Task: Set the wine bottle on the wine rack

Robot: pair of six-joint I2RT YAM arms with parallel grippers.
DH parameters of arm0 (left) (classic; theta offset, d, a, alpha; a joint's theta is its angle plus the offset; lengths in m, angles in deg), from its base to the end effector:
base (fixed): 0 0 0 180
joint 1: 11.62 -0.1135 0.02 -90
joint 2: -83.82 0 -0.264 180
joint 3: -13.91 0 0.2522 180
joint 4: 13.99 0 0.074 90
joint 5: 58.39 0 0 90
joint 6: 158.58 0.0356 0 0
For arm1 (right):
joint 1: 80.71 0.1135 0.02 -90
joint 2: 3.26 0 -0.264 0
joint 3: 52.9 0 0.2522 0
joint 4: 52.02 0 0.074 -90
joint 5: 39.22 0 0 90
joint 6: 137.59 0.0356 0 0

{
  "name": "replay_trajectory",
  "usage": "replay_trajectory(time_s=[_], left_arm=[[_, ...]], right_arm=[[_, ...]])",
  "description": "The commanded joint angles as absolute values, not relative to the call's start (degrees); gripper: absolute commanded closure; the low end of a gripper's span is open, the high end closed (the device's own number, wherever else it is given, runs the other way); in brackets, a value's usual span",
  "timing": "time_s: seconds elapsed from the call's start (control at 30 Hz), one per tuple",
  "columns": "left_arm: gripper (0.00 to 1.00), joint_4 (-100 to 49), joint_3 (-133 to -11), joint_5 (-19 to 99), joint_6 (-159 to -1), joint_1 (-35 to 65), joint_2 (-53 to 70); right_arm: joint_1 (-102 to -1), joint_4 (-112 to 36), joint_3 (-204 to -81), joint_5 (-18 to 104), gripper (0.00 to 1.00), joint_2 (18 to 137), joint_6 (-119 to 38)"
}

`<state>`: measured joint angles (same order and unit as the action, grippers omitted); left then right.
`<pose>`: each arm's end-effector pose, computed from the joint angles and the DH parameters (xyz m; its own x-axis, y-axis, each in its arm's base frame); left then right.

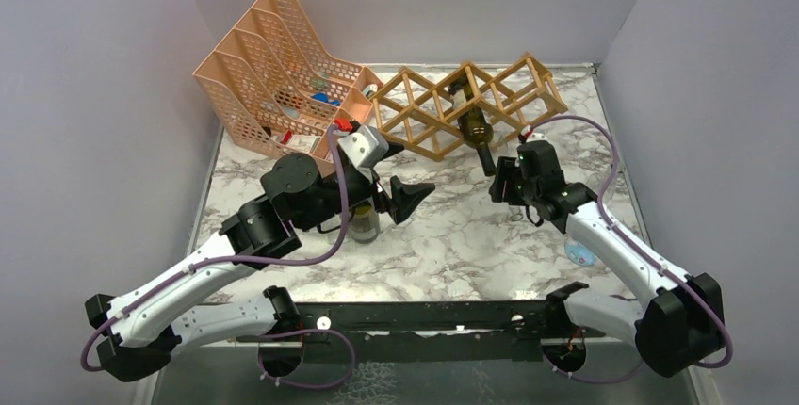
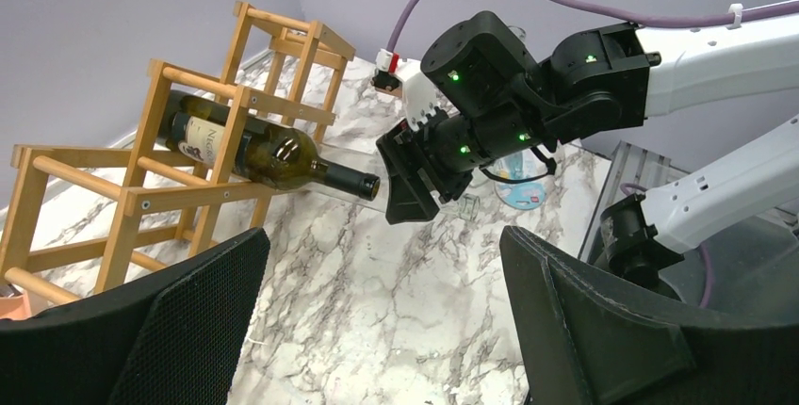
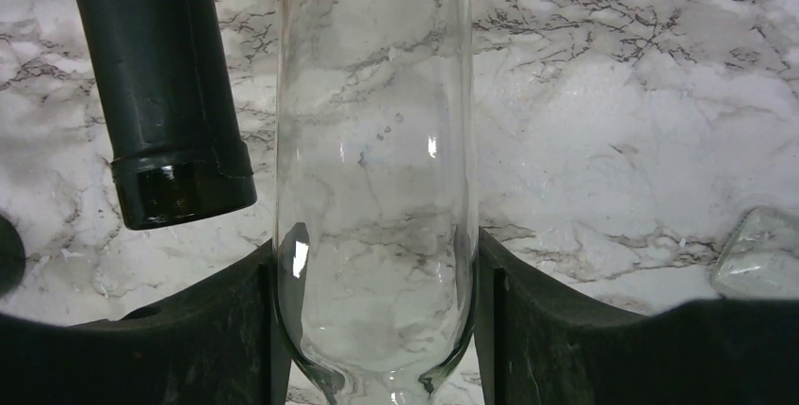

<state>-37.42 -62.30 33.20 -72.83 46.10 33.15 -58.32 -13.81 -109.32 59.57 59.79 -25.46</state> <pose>0.1005 -0.1610 0.4305 -0.0441 -0.0689 -0.9966 0.8590 0.5067 -0.0730 0.2131 0.0819 0.2427 -0.7080 0.1110 -0.6974 -0.0103 0.9859 0.1673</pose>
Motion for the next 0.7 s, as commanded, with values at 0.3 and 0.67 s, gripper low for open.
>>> replay_trajectory(time_s=[0.3, 0.67], left_arm=[[0.01, -37.85, -62.82, 32.23, -72.19, 46.04, 32.67], [0.01, -37.94, -63.38, 32.56, -72.1, 46.04, 32.6]], right_arm=[[-59.94, -28.52, -108.28, 60.89, 0.99, 59.23, -35.77], [-62.92, -26.83, -109.23, 60.88, 0.99, 61.57, -37.58]])
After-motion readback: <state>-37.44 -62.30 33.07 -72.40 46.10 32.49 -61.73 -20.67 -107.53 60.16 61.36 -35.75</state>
